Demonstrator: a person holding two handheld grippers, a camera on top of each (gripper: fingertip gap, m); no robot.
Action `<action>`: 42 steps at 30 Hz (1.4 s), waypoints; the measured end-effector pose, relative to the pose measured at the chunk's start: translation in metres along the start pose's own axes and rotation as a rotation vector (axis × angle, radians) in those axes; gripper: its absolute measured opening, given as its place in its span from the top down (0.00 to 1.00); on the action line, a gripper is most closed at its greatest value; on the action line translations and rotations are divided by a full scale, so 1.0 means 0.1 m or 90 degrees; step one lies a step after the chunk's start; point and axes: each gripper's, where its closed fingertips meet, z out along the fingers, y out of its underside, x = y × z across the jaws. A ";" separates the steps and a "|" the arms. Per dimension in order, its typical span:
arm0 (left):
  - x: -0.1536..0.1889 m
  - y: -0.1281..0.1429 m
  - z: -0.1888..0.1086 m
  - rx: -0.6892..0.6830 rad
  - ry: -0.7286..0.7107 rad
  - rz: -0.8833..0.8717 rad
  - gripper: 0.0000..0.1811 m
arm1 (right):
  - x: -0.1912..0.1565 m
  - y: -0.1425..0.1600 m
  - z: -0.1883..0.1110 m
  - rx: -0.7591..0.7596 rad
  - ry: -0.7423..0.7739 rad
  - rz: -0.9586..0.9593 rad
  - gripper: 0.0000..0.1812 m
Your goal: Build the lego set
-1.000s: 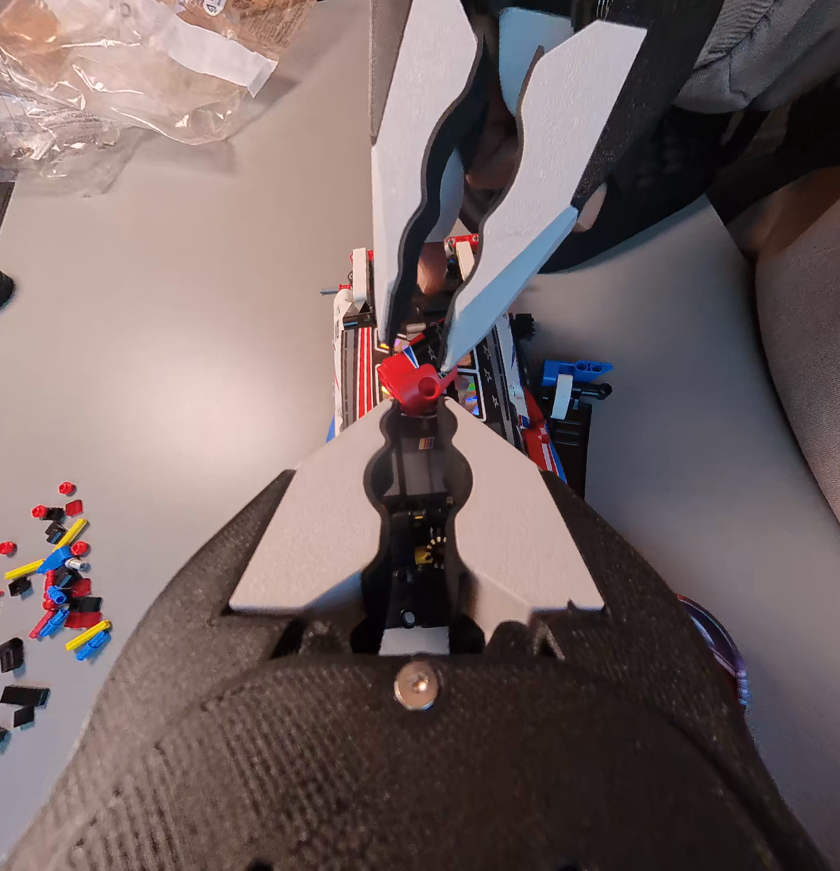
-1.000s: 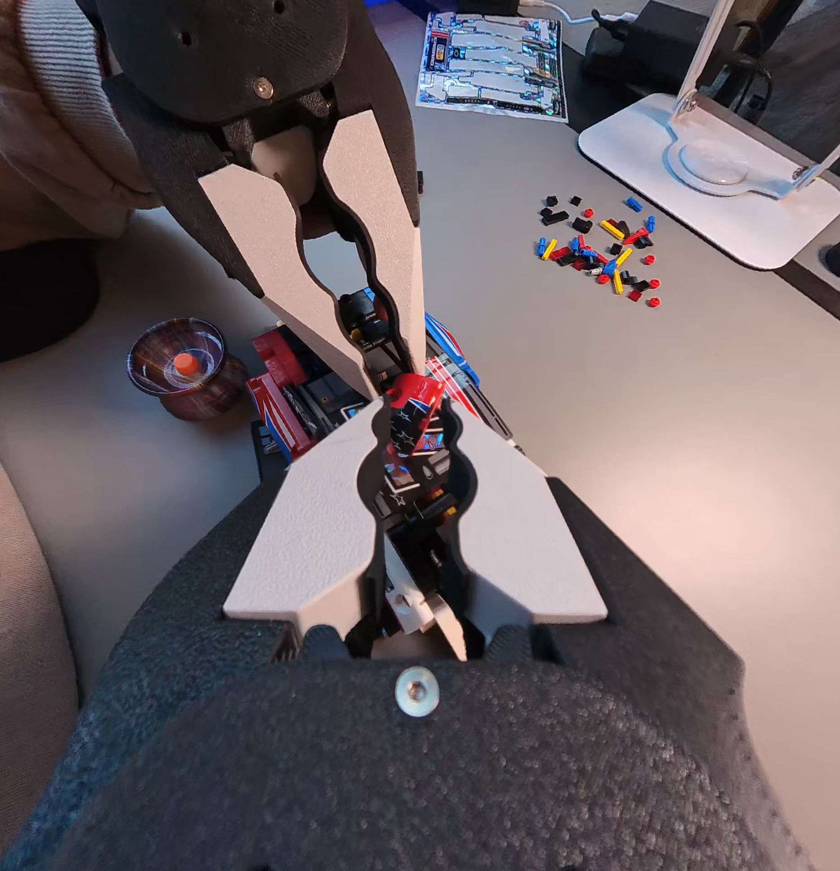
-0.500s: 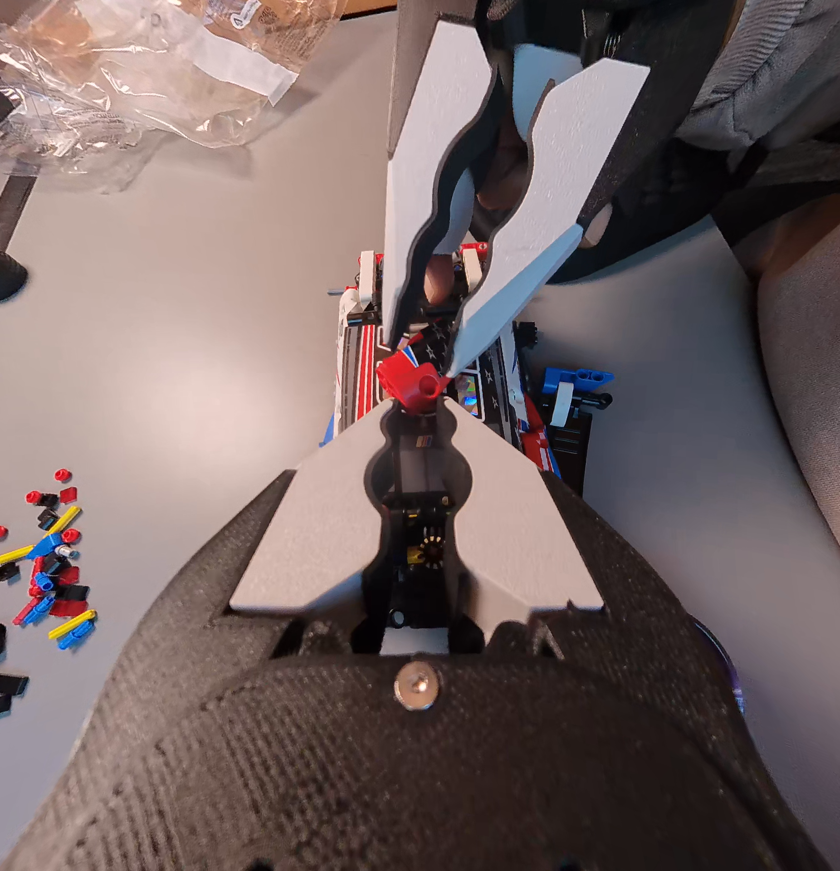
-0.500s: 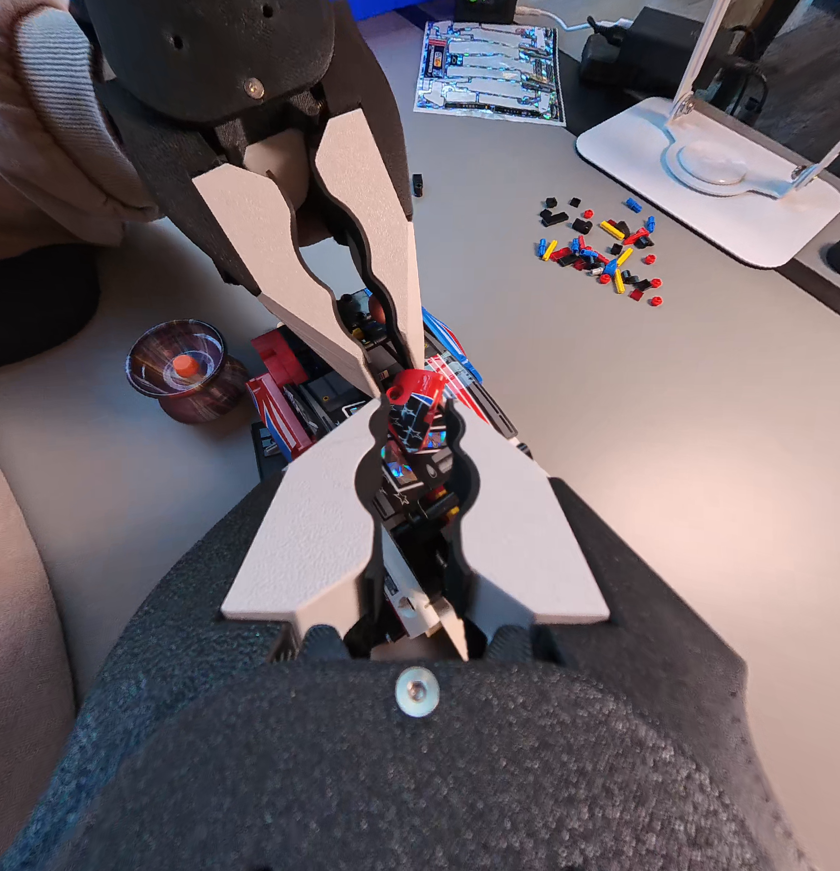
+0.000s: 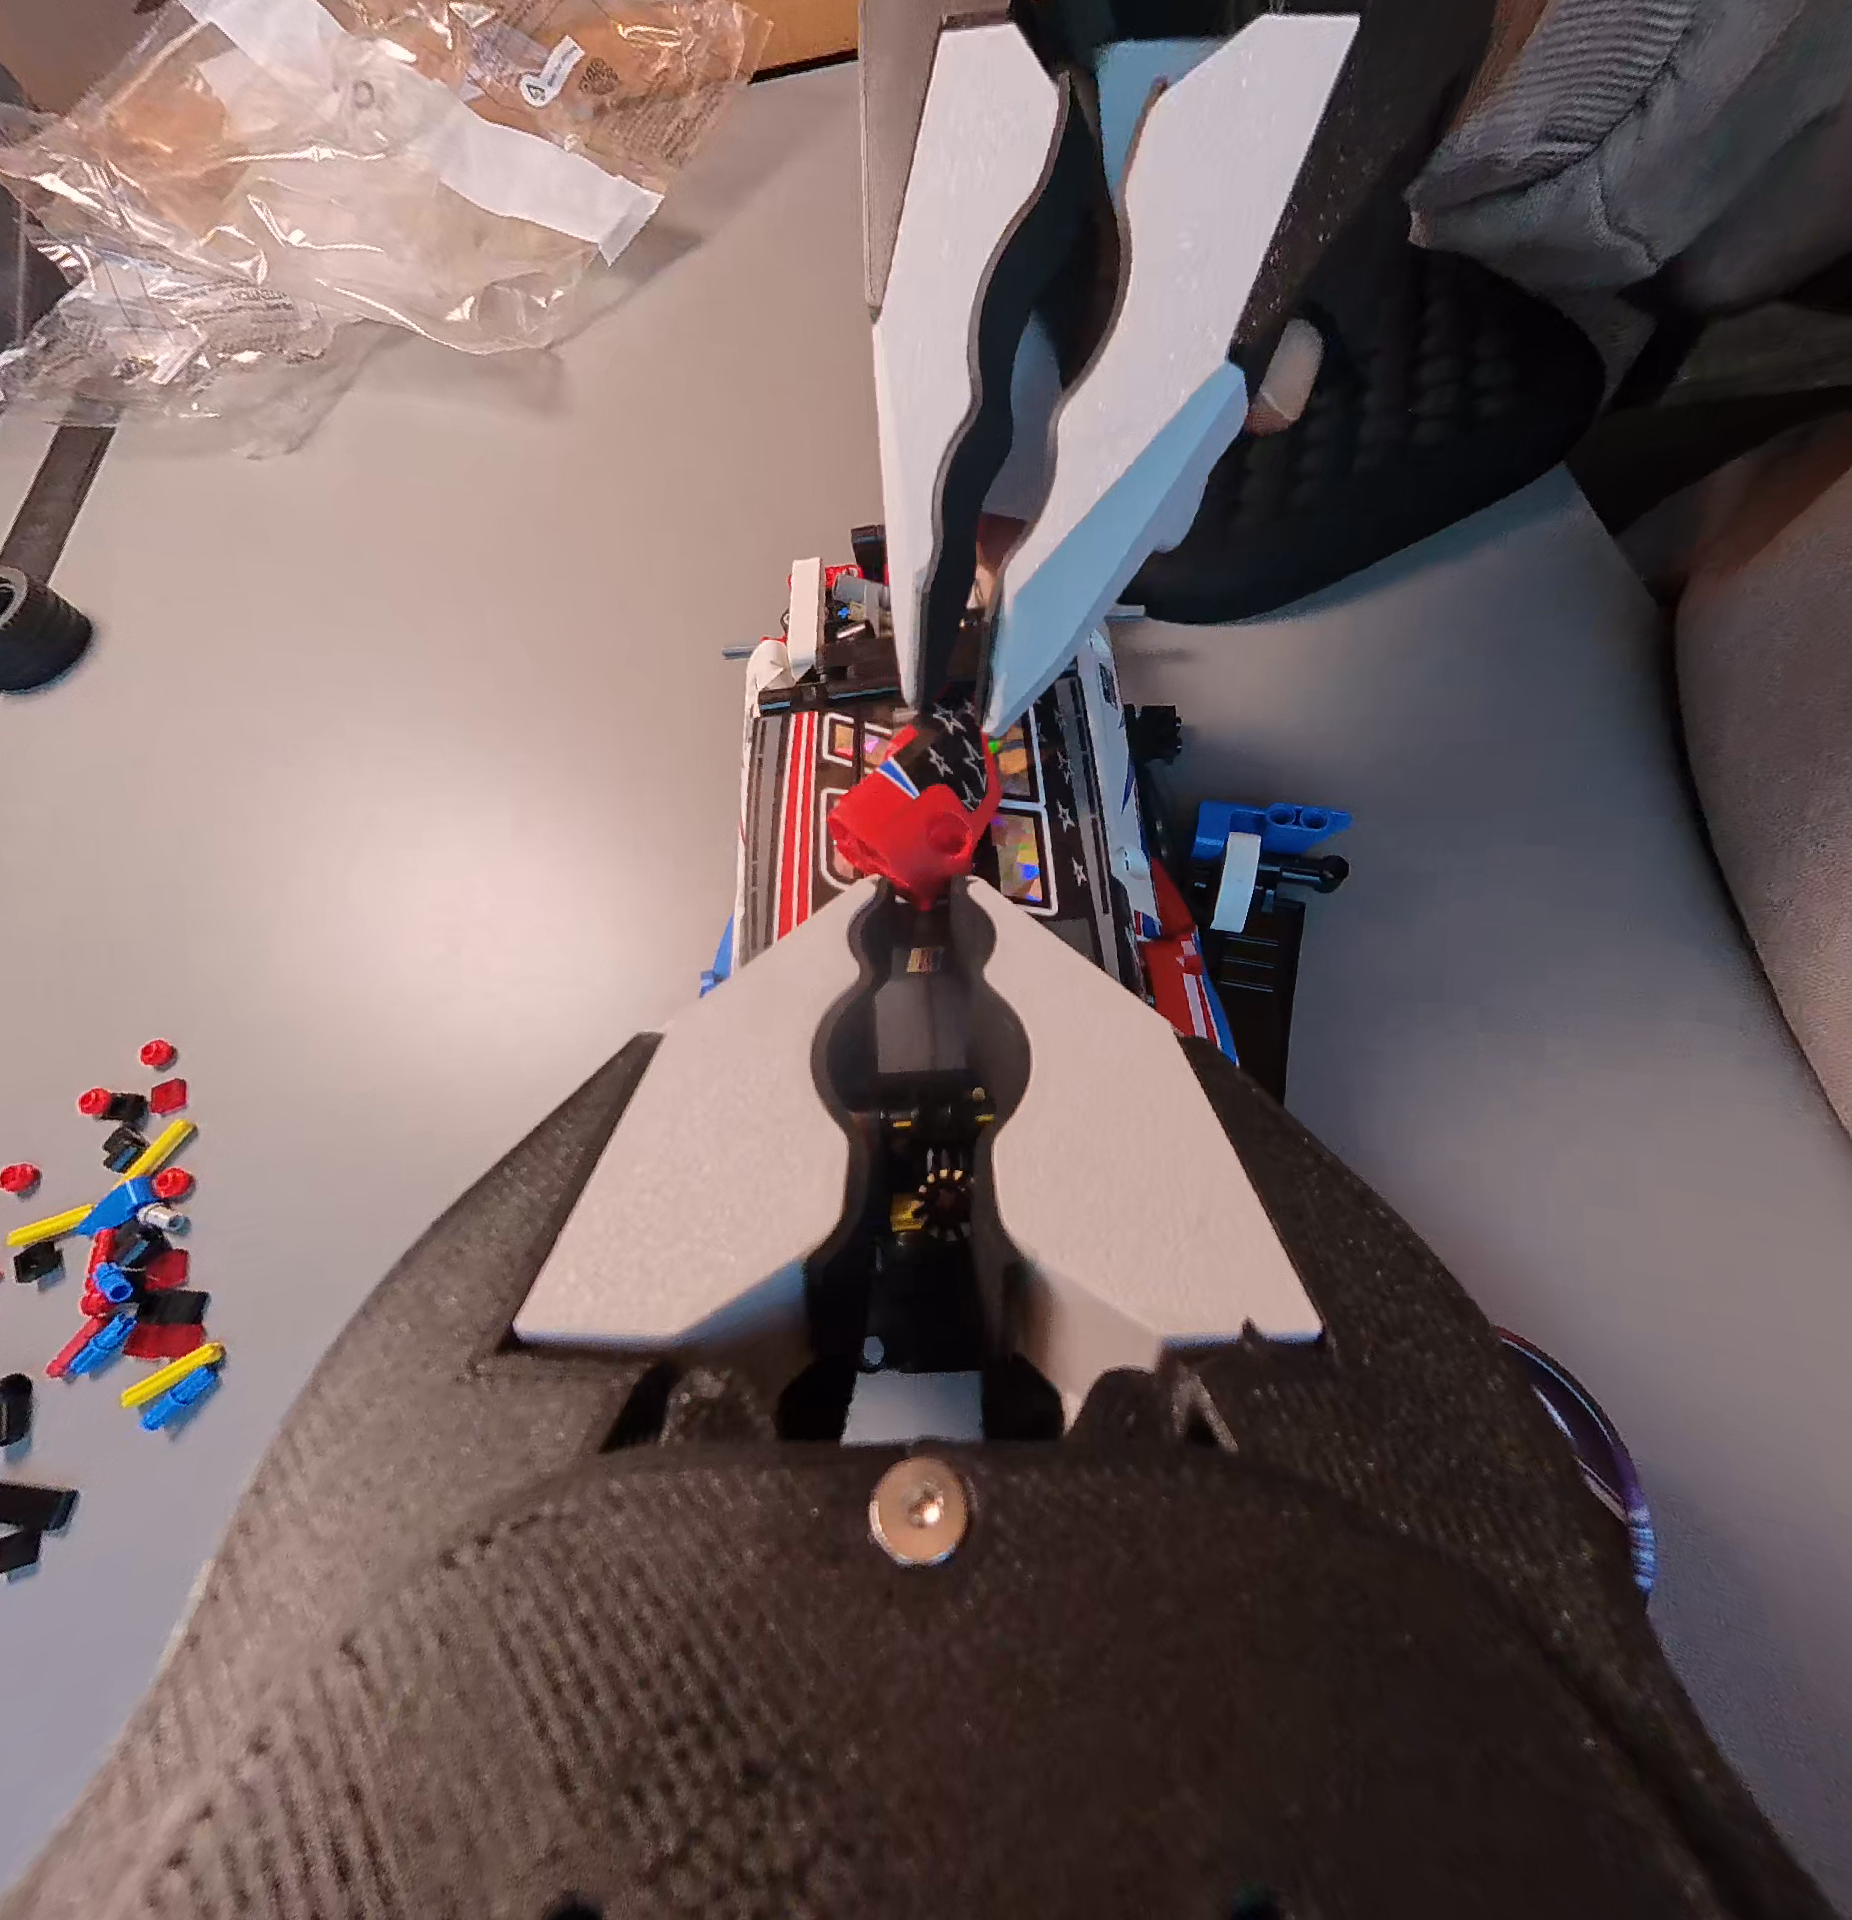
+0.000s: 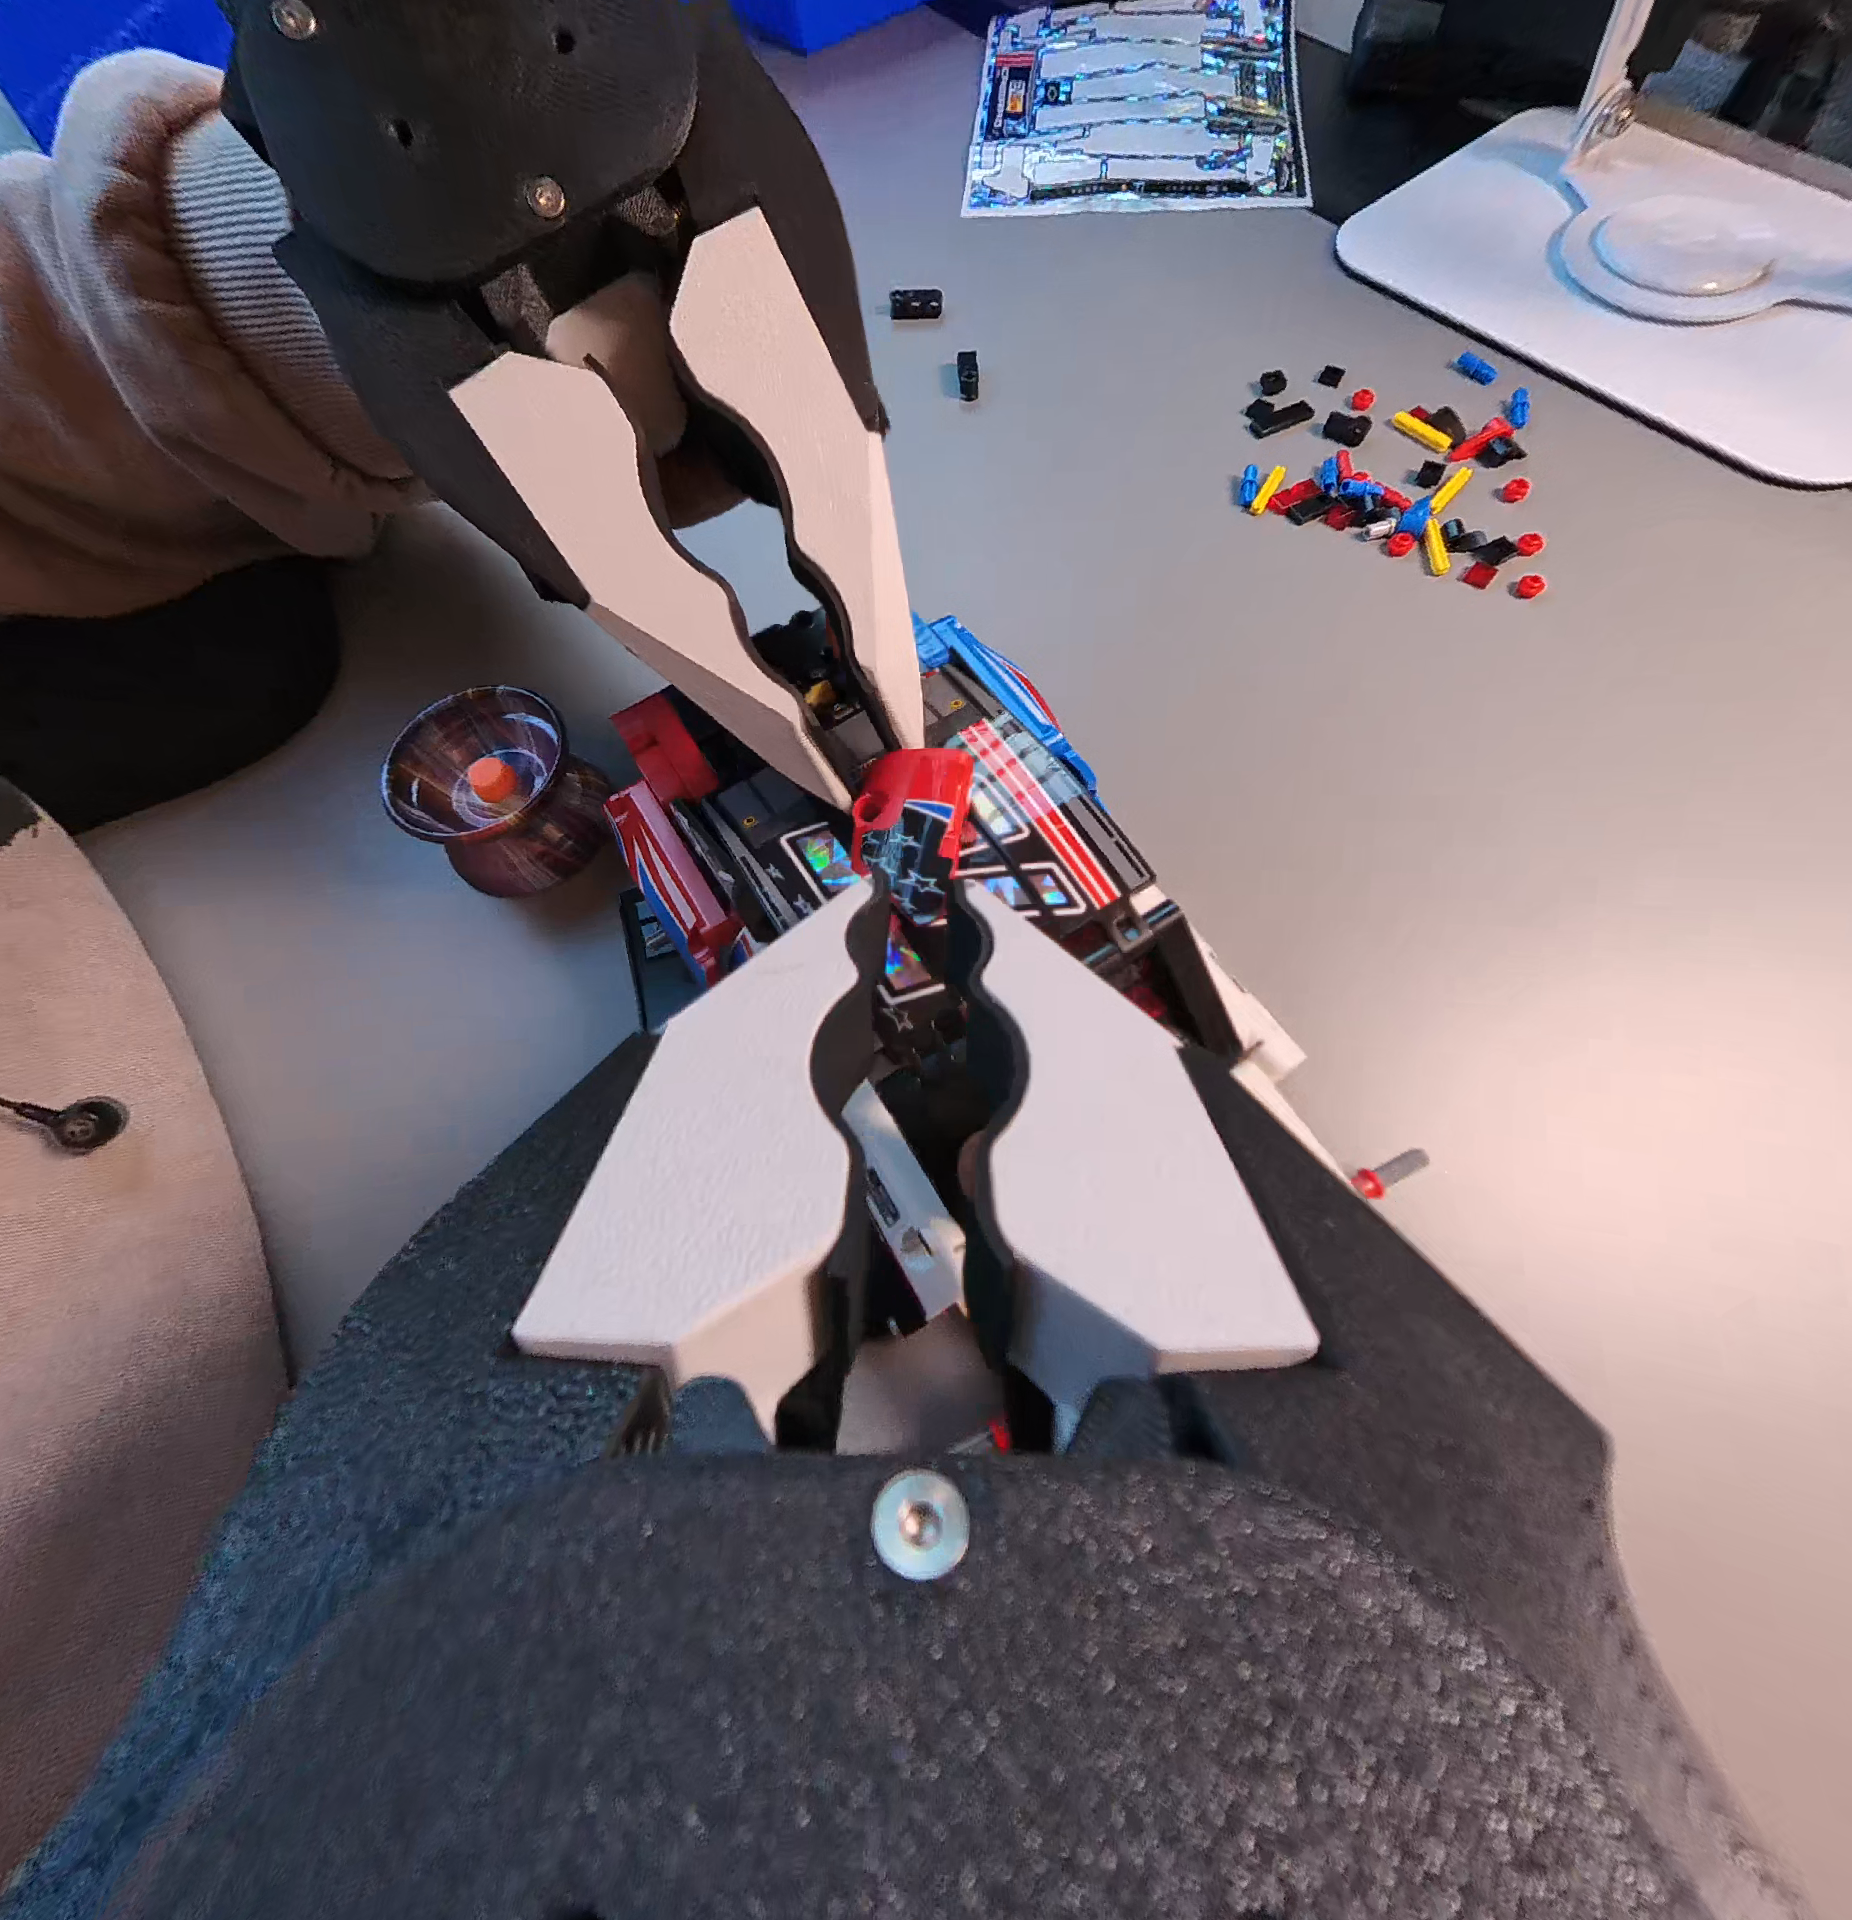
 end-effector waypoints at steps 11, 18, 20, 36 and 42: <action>0.01 0.00 -0.01 0.027 0.007 0.002 0.97 | -0.06 0.01 -0.03 0.029 -0.068 0.044 0.96; 0.01 0.00 0.00 0.043 0.013 -0.007 0.97 | -0.06 0.07 -0.03 0.024 -0.084 0.043 0.98; 0.02 -0.01 0.00 0.049 0.017 -0.004 0.97 | -0.06 0.08 -0.03 0.024 -0.076 0.021 0.99; 0.11 -0.10 0.02 0.087 0.076 -0.079 0.90 | -0.03 0.07 -0.04 0.041 0.006 -0.099 0.97; 0.14 -0.19 0.02 0.119 0.102 -0.146 0.90 | -0.08 0.02 -0.03 0.078 0.033 -0.165 1.00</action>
